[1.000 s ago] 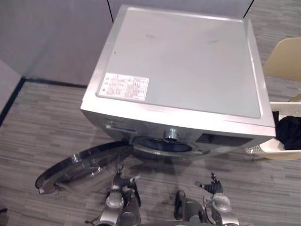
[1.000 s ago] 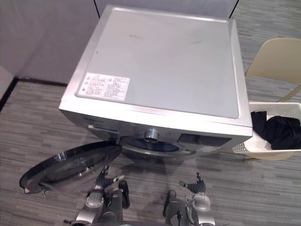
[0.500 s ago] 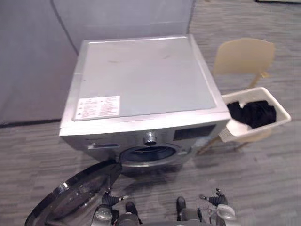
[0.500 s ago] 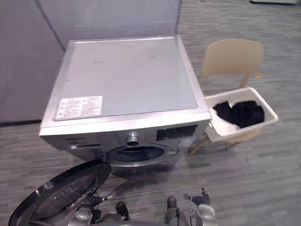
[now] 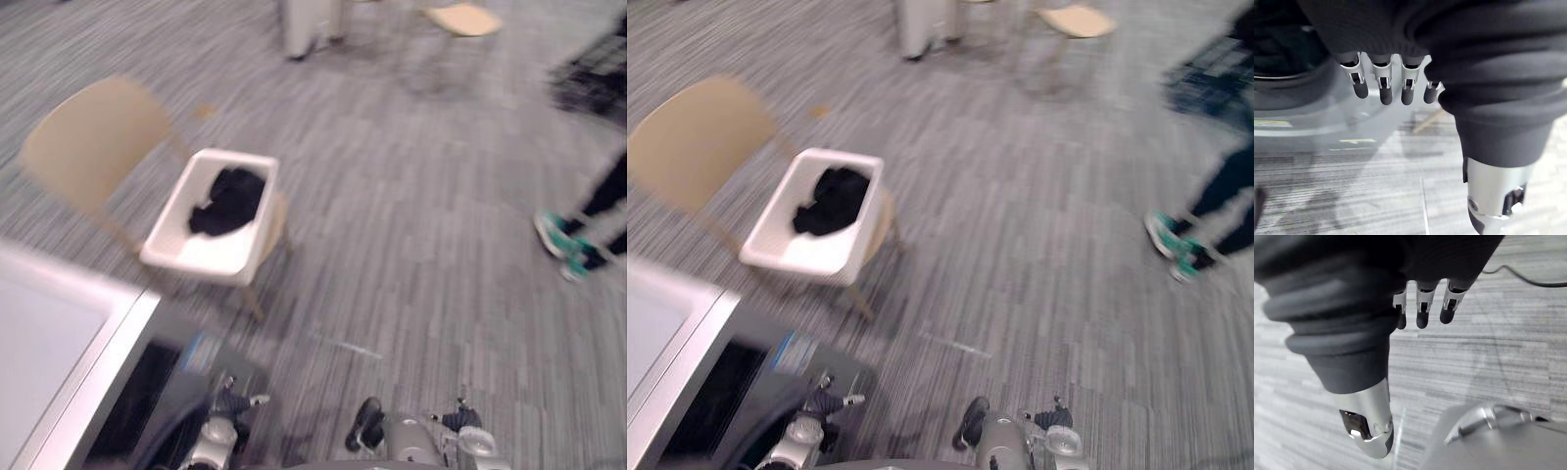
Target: Pick up the laundry basket with both hands and put the clothes into the washing machine.
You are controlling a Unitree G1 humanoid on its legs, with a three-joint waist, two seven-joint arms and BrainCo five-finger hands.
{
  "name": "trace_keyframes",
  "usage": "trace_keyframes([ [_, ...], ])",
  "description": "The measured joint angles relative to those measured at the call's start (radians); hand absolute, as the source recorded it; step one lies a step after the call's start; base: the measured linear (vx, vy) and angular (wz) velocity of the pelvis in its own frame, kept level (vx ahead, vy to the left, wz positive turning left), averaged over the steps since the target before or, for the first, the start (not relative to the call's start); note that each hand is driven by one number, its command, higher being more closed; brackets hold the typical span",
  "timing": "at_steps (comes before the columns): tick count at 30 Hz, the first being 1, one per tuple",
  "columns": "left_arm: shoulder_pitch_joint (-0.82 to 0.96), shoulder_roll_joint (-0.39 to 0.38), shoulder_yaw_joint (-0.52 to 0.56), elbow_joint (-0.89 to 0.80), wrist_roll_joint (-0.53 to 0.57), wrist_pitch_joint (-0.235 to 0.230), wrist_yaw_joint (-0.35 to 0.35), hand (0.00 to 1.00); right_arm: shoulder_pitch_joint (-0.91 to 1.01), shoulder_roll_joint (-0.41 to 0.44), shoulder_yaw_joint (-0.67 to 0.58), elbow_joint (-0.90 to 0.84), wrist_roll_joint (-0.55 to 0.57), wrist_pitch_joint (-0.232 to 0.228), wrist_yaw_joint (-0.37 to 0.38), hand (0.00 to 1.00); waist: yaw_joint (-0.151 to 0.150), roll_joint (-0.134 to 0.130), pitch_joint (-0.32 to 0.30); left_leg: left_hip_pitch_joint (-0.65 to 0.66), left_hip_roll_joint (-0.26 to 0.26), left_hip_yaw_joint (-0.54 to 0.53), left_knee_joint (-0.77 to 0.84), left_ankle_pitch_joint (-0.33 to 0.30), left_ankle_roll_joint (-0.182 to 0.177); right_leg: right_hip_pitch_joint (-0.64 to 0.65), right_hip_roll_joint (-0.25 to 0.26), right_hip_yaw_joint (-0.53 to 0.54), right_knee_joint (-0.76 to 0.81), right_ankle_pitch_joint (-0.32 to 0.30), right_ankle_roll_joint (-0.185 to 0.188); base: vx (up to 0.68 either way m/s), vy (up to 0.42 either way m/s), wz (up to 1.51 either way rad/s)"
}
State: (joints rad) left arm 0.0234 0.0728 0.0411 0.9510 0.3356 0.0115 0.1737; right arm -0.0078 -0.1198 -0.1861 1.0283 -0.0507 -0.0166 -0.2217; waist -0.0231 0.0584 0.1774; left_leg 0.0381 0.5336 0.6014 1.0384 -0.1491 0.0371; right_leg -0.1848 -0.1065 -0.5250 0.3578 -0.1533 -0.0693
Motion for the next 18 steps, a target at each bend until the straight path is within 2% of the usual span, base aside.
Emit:
trace_keyframes([
  [1, 0.001, -0.012, 0.0, 0.002, -0.007, -0.004, 0.002, 0.0, -0.006, -0.001, 0.003, 0.002, 0.0, 0.002, 0.0, 0.0, 0.01, 0.004, 0.002, -0.07, -0.048, -0.093, 0.035, -0.036, -0.022, 0.011, 0.005, 0.037, -0.013, -0.002, 0.002, 0.34, 0.113, -1.8],
  [2, 0.003, -0.028, 0.004, -0.005, -0.03, -0.019, 0.003, 0.0, -0.011, -0.005, 0.04, 0.006, 0.0, 0.003, 0.002, 0.0, 0.039, -0.01, 0.015, -0.2, -0.15, -0.26, 0.028, -0.094, -0.041, 0.052, 0.011, 0.1, -0.049, -0.001, 0.008, 0.29, 0.116, -1.43],
  [3, 0.003, -0.026, 0.001, -0.02, -0.039, -0.023, 0.003, 0.0, -0.011, -0.006, 0.051, 0.007, 0.0, 0.003, 0.003, 0.0, 0.052, -0.012, 0.017, -0.236, -0.181, -0.305, 0.0, -0.108, -0.046, 0.07, 0.012, 0.121, -0.065, 0.004, 0.019, 0.38, 0.191, -1.69],
  [4, 0.003, -0.021, 0.002, -0.041, -0.052, -0.032, 0.007, 0.0, -0.02, 0.006, 0.059, 0.007, 0.0, 0.0, 0.006, 0.0, 0.072, -0.011, 0.024, -0.294, -0.226, -0.362, -0.093, -0.114, -0.048, 0.098, 0.016, 0.172, -0.081, 0.007, 0.041, 0.43, 0.296, -1.45],
  [5, 0.002, -0.017, 0.008, -0.047, -0.058, -0.039, 0.011, 0.0, -0.036, 0.007, 0.057, 0.002, 0.0, -0.004, 0.006, 0.0, 0.076, 0.005, 0.034, -0.349, -0.251, -0.387, -0.269, -0.108, -0.053, 0.127, 0.018, 0.203, -0.096, 0.004, 0.092, 0.36, 0.26, -1.32],
  [6, 0.001, -0.018, 0.008, -0.047, -0.059, -0.038, 0.013, 0.0, -0.036, 0.006, 0.058, -0.002, 0.0, -0.006, 0.006, 0.0, 0.076, 0.016, 0.038, -0.354, -0.259, -0.389, -0.363, -0.099, -0.057, 0.139, 0.018, 0.21, -0.101, 0.0, 0.102, 0.44, 0.389, -1.19],
  [7, -0.003, -0.013, 0.008, -0.052, -0.068, -0.041, 0.022, 0.0, -0.037, 0.024, 0.075, -0.007, 0.0, -0.006, 0.006, 0.0, 0.095, 0.019, 0.054, -0.324, -0.313, -0.377, -0.52, -0.049, -0.084, 0.186, -0.007, 0.253, -0.134, -0.014, 0.148, 0.46, 0.288, -0.46],
  [8, -0.005, -0.002, 0.006, -0.058, -0.068, -0.041, 0.024, 0.0, -0.036, 0.033, 0.086, -0.01, 0.0, -0.006, 0.007, 0.0, 0.084, -0.01, 0.045, -0.311, -0.343, -0.359, -0.559, -0.017, -0.083, 0.201, -0.019, 0.254, -0.182, -0.004, 0.155, 0.56, 0.291, -0.2],
  [9, -0.008, 0.001, 0.006, -0.062, -0.068, -0.045, 0.025, 0.0, -0.039, 0.034, 0.086, -0.013, 0.001, -0.006, 0.006, 0.0, 0.087, -0.024, 0.042, -0.311, -0.346, -0.342, -0.566, -0.012, -0.086, 0.217, -0.012, 0.25, -0.22, 0.015, 0.153, 0.41, 0.073, 0.45],
  [10, -0.005, 0.011, 0.011, -0.069, -0.072, -0.049, 0.021, 0.0, -0.052, 0.03, 0.08, -0.02, 0.001, -0.006, 0.003, 0.0, 0.096, -0.025, 0.052, -0.382, -0.326, -0.295, -0.438, -0.019, -0.084, 0.277, -0.002, 0.224, -0.33, 0.125, 0.159, 0.39, 0.16, 0.46],
  [11, -0.003, 0.008, 0.047, -0.07, -0.076, -0.045, 0.024, 0.0, -0.076, 0.026, 0.079, -0.023, -0.002, -0.008, 0.002, 0.0, 0.101, -0.015, 0.05, -0.412, -0.36, -0.291, -0.489, -0.036, -0.08, 0.307, -0.012, 0.22, -0.367, 0.124, 0.172, 0.37, 0.212, 0.37],
  [12, 0.001, 0.005, 0.049, -0.063, -0.076, -0.038, 0.023, 0.0, -0.08, 0.017, 0.077, -0.021, -0.002, -0.009, 0.002, 0.0, 0.098, -0.011, 0.05, -0.4, -0.369, -0.293, -0.515, -0.048, 0.003, 0.316, -0.019, 0.221, -0.359, 0.111, 0.182, 0.37, 0.282, 0.29],
  [13, 0.006, 0.004, 0.06, -0.047, -0.077, -0.034, 0.023, 0.0, -0.095, 0.014, 0.08, -0.023, -0.006, -0.012, 0.003, 0.0, 0.098, -0.034, 0.051, -0.377, -0.402, -0.276, -0.52, -0.065, 0.021, 0.316, -0.052, 0.227, -0.316, 0.071, 0.19, 0.4, 0.29, 0.11],
  [14, 0.018, 0.0, 0.074, -0.029, -0.08, -0.021, 0.024, 0.0, -0.112, 0.014, 0.084, -0.023, -0.022, -0.019, 0.004, 0.0, 0.101, -0.035, 0.05, -0.323, -0.436, -0.255, -0.559, -0.095, 0.032, 0.242, -0.113, 0.257, -0.105, 0.04, 0.211, 0.39, 0.303, 0.07],
  [16, 0.039, 0.005, 0.073, -0.01, -0.082, -0.017, 0.026, 0.0, -0.112, 0.024, 0.085, -0.022, -0.031, -0.018, 0.004, 0.0, 0.097, -0.041, 0.053, -0.242, -0.477, -0.249, -0.6, -0.107, 0.053, 0.14, -0.173, 0.319, 0.225, 0.048, 0.227, 0.39, 0.282, 0.2],
  [17, 0.049, 0.012, 0.069, -0.006, -0.081, -0.011, 0.027, 0.0, -0.101, 0.034, 0.085, -0.022, -0.039, -0.017, 0.006, 0.0, 0.092, -0.056, 0.058, -0.164, -0.52, -0.264, -0.637, -0.11, 0.055, 0.074, -0.2, 0.355, 0.485, 0.05, 0.221, 0.5, 0.219, 0.63],
  [18, 0.053, 0.011, 0.062, -0.007, -0.081, -0.009, 0.029, 0.0, -0.082, 0.034, 0.086, -0.022, -0.039, -0.017, 0.007, 0.0, 0.088, -0.057, 0.059, -0.095, -0.549, -0.295, -0.686, -0.113, 0.061, 0.026, -0.205, 0.353, 0.654, 0.026, 0.187, 0.43, 0.124, 0.73],
])
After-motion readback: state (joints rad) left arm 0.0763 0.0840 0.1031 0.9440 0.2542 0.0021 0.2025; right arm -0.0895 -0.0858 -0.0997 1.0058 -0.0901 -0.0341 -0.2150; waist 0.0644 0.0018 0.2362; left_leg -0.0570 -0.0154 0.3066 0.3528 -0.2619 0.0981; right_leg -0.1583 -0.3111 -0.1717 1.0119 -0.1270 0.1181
